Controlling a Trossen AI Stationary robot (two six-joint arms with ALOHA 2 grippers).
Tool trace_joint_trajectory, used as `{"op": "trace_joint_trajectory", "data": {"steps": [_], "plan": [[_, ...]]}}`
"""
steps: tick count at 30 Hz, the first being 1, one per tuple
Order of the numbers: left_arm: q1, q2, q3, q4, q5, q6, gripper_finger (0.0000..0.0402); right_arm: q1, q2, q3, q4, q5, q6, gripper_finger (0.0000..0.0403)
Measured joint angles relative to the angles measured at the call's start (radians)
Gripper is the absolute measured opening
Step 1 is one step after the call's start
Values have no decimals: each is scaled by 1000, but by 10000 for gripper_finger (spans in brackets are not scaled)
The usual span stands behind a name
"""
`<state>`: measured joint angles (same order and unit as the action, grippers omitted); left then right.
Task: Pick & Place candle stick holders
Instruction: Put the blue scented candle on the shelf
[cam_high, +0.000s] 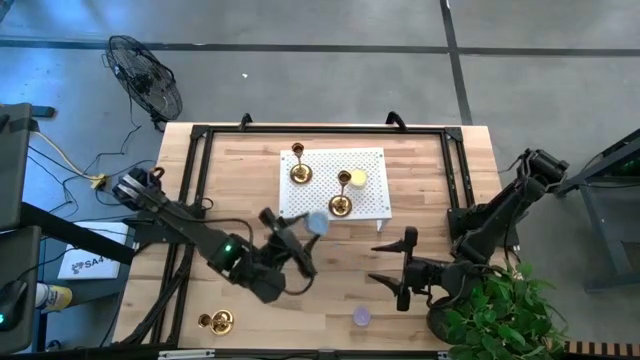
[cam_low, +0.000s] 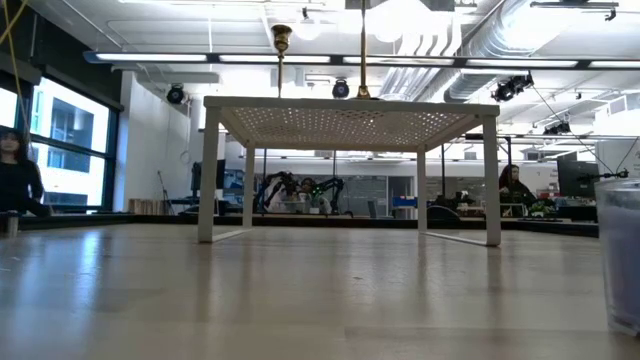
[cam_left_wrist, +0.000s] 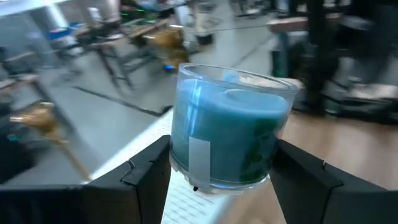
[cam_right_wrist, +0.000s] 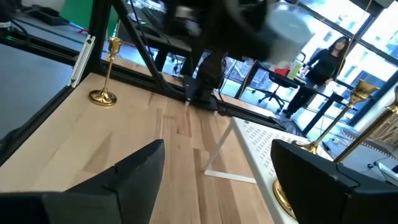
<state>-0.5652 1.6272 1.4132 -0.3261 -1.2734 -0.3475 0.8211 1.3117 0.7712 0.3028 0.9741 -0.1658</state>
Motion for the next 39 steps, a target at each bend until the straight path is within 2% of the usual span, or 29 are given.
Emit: {"op": "trace_joint_trajectory", "data": {"steps": [6,13,16,20,31,39], "plan": [[95,-42,0,-141,-26,-87,224,0,0,0,0,-2,6,289],[236,-44,0,-426,77,-354,224,0,0,0,0,-20,20,289],[262,-43,-1,-553,130,-476,224,0,0,0,-9,-23,34,289],[255,-43,-1,-655,118,-586,224,0,0,0,-26,-27,50,289],[183,-34,-9,-690,98,-657,224,0,0,0,-30,-27,57,289],[178,-34,-151,-636,84,-780,224,0,1,0,-29,-43,79,289]]}}
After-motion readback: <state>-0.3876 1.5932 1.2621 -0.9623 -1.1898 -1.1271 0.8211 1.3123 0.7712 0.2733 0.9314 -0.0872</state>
